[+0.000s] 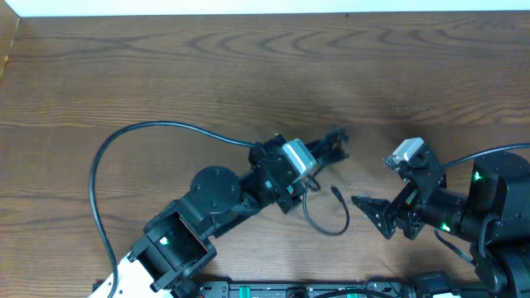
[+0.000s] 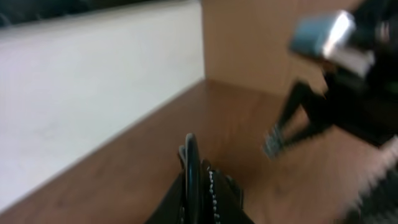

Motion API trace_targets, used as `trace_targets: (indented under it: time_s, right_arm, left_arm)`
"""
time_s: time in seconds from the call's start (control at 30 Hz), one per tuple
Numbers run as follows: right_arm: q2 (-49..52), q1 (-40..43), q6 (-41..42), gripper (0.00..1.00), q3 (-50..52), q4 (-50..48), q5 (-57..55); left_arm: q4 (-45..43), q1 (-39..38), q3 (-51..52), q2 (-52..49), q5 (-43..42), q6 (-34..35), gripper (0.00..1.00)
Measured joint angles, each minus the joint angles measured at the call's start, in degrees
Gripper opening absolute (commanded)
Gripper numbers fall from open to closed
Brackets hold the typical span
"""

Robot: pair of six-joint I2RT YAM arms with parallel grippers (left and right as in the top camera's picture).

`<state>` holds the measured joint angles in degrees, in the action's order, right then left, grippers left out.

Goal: Untangle cables

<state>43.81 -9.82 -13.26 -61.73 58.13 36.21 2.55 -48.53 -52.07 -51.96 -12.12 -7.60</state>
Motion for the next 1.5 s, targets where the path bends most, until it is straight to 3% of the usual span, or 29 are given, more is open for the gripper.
trace_targets:
  time_s: [0.13, 0.43, 0.87, 1.17, 1.5]
  right_arm:
    - [0.00, 0.00, 0.02, 0.85, 0.00, -0.94, -2.56]
    - [0.00, 0.00, 0.00, 0.86, 0.00, -2.03, -7.61]
    - [0.00, 0.00, 0.70, 0.86, 0.00, -2.73, -13.97]
    - [0.07, 0.11, 1.64, 0.86, 0.00, -9.09, -5.97]
    - [0.31, 0.22, 2.21, 0.90, 0.00, -11.26, -1.97]
  left_arm:
    - [1.97, 0.00, 0.00, 0.00, -3.67, -1.18, 0.07]
    - [1.97, 0.00, 0.00, 0.00, -16.46, -3.48, 0.07]
    - [1.95, 0.07, 0.00, 0.00, -28.50, -4.31, 0.07]
    - [1.95, 0.04, 0.00, -1.77, -35.60, -4.24, 0.08]
    - [1.99, -0.07, 0.00, -2.36, -37.55, -4.22, 0.07]
